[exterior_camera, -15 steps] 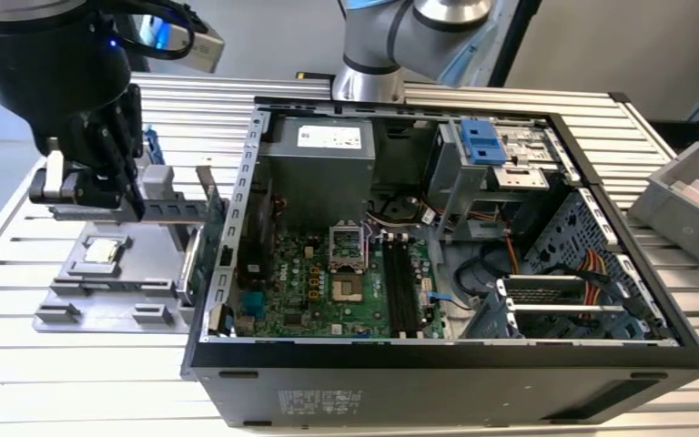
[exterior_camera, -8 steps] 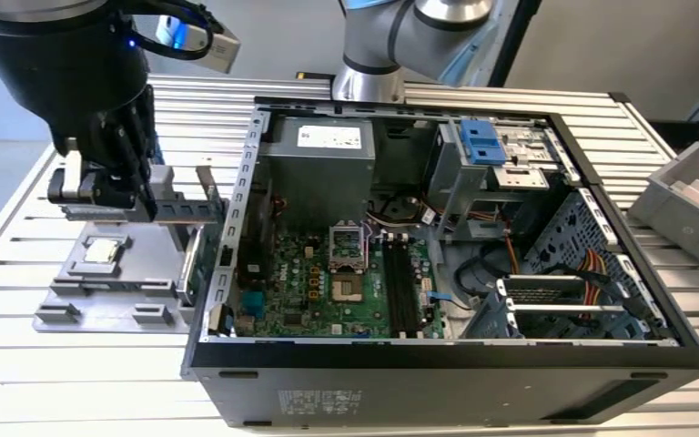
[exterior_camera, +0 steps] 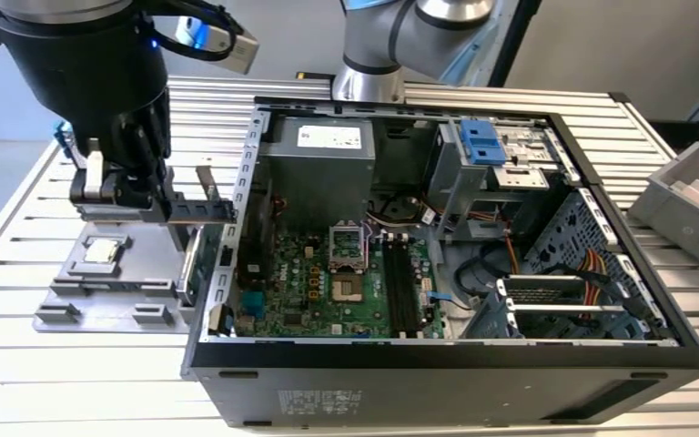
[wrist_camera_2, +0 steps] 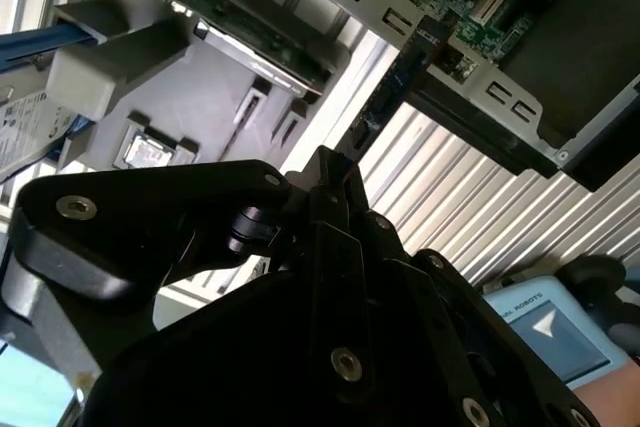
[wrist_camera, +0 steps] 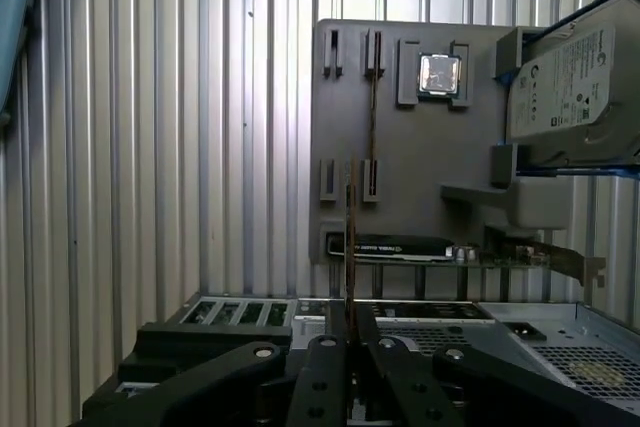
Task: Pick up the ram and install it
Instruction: 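Pick up the ram and move it above insertion slot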
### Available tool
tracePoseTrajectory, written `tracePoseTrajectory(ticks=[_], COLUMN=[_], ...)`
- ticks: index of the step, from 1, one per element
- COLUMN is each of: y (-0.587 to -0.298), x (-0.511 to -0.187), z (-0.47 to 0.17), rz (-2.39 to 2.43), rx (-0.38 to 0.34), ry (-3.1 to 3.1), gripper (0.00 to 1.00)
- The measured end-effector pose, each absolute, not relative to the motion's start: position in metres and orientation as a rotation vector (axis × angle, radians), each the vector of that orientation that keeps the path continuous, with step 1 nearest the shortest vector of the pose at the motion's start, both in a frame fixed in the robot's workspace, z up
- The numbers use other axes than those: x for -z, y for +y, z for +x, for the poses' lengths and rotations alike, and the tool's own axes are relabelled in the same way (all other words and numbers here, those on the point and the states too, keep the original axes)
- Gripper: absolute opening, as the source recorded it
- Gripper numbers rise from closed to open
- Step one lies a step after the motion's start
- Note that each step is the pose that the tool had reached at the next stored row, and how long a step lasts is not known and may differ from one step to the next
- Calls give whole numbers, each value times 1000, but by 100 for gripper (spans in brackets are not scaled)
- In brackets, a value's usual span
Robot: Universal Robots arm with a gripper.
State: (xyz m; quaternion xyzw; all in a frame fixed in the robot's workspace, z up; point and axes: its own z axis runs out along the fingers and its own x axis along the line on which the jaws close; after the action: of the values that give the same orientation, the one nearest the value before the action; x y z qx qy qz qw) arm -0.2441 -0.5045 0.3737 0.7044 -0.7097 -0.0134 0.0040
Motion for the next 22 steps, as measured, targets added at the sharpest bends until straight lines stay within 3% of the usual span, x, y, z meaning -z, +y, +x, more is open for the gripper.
tracePoseTrajectory(ticks=[22], y=[-505], x=[-374], z=[-210], rz=[2210], rx=[42], ry=[-2221], gripper=[0])
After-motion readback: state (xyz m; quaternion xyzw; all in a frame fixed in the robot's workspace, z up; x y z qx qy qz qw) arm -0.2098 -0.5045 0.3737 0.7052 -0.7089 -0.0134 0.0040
